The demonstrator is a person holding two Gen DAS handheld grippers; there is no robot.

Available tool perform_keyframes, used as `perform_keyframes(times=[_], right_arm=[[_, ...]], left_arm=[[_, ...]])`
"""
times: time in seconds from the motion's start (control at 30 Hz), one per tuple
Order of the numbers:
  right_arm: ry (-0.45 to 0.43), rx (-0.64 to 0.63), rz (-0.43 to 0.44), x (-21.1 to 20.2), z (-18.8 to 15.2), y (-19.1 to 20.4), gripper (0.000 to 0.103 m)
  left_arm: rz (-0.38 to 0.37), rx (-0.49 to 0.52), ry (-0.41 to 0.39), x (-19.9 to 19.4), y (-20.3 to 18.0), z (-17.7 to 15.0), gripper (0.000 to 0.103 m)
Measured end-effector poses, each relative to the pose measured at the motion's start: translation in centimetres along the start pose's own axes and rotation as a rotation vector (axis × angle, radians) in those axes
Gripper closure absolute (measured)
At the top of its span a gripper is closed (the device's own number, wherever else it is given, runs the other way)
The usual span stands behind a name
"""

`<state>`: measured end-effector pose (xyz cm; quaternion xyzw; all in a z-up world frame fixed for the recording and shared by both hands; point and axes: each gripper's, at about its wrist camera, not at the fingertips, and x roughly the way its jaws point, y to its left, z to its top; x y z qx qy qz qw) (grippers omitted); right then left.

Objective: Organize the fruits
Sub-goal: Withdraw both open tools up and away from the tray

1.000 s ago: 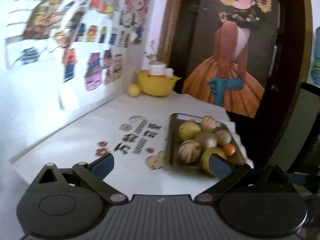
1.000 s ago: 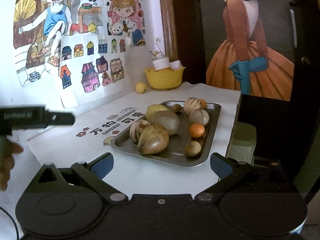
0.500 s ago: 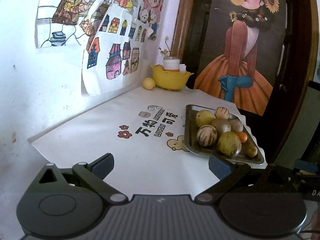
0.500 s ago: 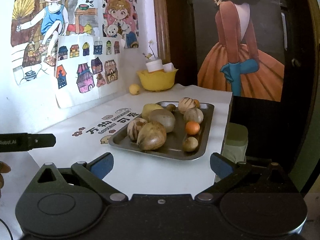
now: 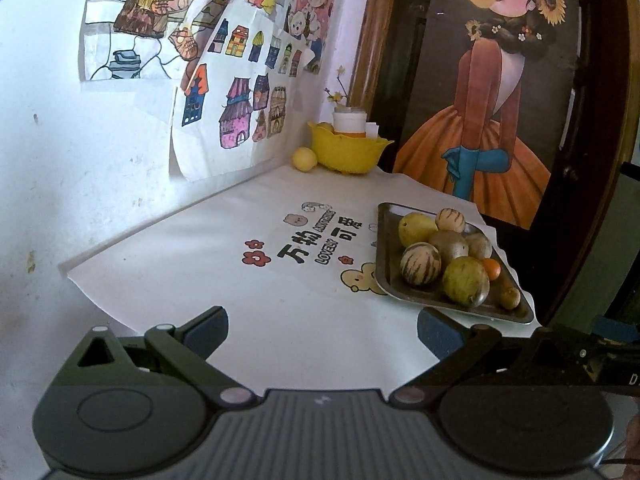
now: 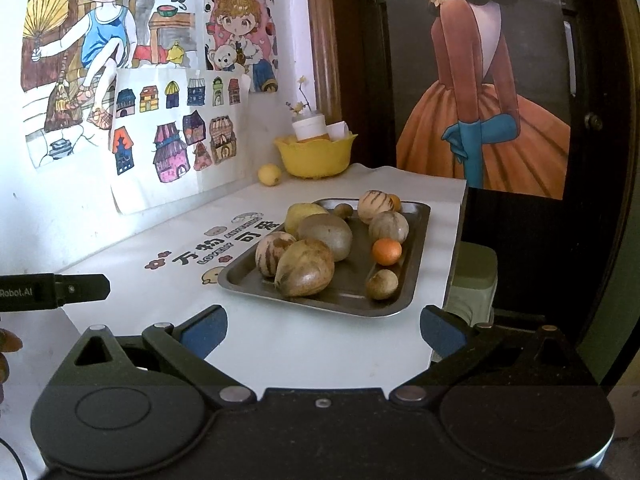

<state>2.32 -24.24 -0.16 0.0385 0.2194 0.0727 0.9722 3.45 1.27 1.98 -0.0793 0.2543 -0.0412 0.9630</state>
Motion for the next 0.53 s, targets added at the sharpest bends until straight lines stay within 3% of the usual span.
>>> perform_keyframes(times=[0.53], right_arm=[[0.023,-0.001,0.012,0.78,-0.17,0.04,0.001]], left_arm=[[-0.011,0.001,-0.015,0.21,-0.36,0.07,0.0]])
